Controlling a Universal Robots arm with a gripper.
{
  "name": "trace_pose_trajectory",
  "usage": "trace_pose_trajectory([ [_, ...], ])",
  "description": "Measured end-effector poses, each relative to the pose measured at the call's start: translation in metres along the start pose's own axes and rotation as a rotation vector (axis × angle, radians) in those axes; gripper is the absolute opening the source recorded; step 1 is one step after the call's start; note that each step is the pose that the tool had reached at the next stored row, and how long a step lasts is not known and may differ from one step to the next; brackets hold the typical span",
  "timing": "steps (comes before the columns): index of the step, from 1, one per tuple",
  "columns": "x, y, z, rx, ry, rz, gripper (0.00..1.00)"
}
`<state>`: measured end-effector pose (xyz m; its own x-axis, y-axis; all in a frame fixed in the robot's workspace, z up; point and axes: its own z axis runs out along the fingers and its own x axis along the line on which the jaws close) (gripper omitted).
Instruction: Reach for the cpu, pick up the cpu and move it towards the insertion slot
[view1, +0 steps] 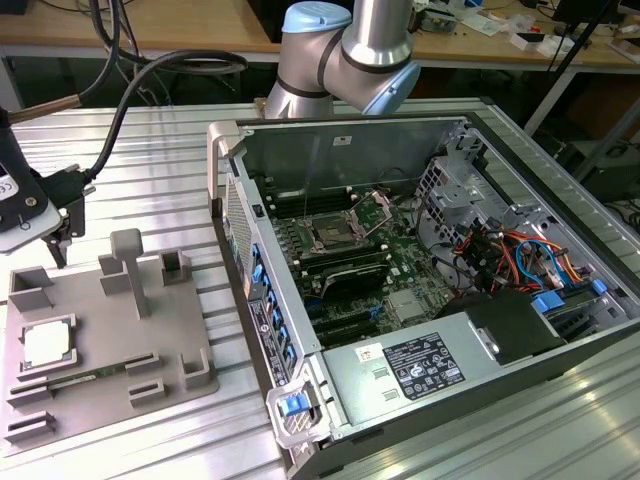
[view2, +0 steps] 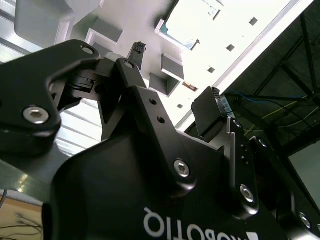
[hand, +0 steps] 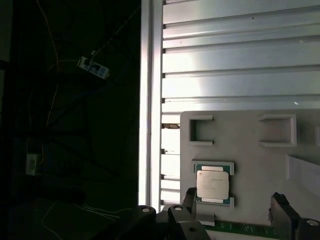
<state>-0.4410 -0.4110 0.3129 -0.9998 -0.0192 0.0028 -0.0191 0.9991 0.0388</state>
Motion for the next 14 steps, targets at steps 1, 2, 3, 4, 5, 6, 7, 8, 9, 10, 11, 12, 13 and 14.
trace_pose_trajectory([
  [1,0.0002,-0.0008,0.0007,0.0000,0.0000,0.000,0.66],
  [2,0.0005,-0.0023,0.0016,0.0000,0.0000,0.000,0.66],
  [3,0.0006,-0.0035,0.0022,-0.0001,-0.0001,0.000,0.66],
  [4,0.0007,-0.0050,0.0029,-0.0003,-0.0001,0.000,0.66],
  [5,0.0008,-0.0061,0.0033,-0.0003,0.0000,0.000,0.66],
  [6,0.0009,-0.0077,0.0040,-0.0005,-0.0001,0.000,0.66],
  [7,0.0009,-0.0084,0.0043,-0.0008,-0.0001,0.000,0.66],
  [8,0.0010,-0.0090,0.0045,-0.0012,0.0000,0.000,0.66],
  [9,0.0010,-0.0092,0.0044,-0.0012,0.0001,0.000,0.66],
  [10,0.0010,-0.0094,0.0044,-0.0012,0.0001,0.000,0.66],
  [11,0.0010,-0.0095,0.0045,-0.0013,0.0000,0.000,0.66],
  [12,0.0010,-0.0097,0.0045,-0.0013,0.0000,0.000,0.66],
  [13,0.0010,-0.0097,0.0045,-0.0013,0.0000,0.000,0.66],
  [14,0.0010,-0.0097,0.0045,-0.0013,-0.0001,0.000,0.66],
])
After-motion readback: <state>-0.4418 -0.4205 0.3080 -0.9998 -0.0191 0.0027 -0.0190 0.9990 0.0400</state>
